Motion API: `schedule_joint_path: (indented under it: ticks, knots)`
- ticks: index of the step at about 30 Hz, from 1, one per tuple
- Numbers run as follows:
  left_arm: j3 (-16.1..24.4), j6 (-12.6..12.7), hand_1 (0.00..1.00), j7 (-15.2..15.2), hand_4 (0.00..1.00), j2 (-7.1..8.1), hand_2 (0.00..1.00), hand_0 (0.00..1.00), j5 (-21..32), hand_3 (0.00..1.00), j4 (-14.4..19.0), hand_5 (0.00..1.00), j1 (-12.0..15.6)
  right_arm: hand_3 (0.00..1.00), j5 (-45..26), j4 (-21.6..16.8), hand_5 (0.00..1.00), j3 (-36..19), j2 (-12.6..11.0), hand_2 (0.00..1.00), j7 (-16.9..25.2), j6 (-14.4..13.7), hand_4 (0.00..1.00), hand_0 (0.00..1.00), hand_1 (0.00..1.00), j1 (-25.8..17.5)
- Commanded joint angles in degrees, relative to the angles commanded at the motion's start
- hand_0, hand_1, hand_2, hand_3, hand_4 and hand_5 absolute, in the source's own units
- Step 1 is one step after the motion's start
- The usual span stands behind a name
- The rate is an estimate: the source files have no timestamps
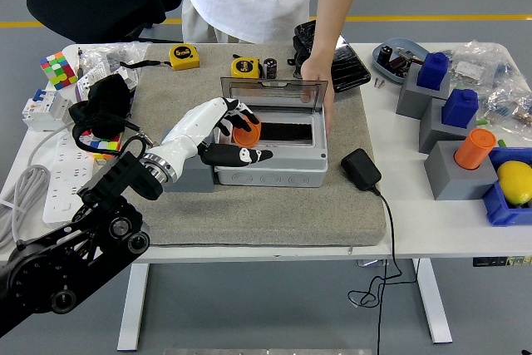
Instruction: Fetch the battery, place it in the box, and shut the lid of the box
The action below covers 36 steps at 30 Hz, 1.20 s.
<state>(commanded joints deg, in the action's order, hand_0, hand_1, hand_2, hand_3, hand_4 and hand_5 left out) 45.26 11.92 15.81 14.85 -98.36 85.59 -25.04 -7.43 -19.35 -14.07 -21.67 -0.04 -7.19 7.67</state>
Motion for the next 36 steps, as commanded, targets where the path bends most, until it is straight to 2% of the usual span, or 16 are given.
schedule_joint_path:
  ticks: [7, 14, 23, 30, 36]
  knots:
    - [-1.40, 0.21, 0.601, -0.39, 0.998, -1.52, 0.550, 0.459, 0.11, 0.564, -2.78, 0.379, -0.83, 0.556, -0.07, -0.01, 0.498, 0.28, -0.10, 0.651, 0.00, -0.04, 0.941, 0.500, 0.611, 0.09]
    - [-1.84, 0.80, 0.599, -1.32, 0.998, -3.76, 0.539, 0.459, 0.58, 0.564, -5.40, 0.378, -2.49, 0.556, -0.21, 0.00, 0.499, 0.63, -0.08, 0.651, 0.00, -0.03, 0.941, 0.500, 0.611, 0.04]
    - [-1.03, 1.35, 0.595, -2.01, 0.998, -6.37, 0.553, 0.456, 0.39, 0.560, -6.28, 0.378, -4.83, 0.556, 0.04, -0.14, 0.498, 0.47, -0.08, 0.651, 0.09, -0.09, 0.942, 0.500, 0.611, 0.22]
    - [-0.85, 1.54, 0.594, -2.36, 0.998, -7.59, 0.551, 0.453, 0.57, 0.558, -8.26, 0.376, -6.17, 0.557, 0.14, -0.18, 0.499, 0.38, -0.09, 0.651, 0.08, -0.07, 0.942, 0.500, 0.611, 0.19]
    - [0.52, 1.94, 0.592, -2.63, 0.998, -7.79, 0.550, 0.453, 0.38, 0.557, -7.81, 0.376, -6.33, 0.557, 0.23, -0.22, 0.498, 0.26, -0.03, 0.651, 0.13, -0.07, 0.943, 0.500, 0.611, 0.18]
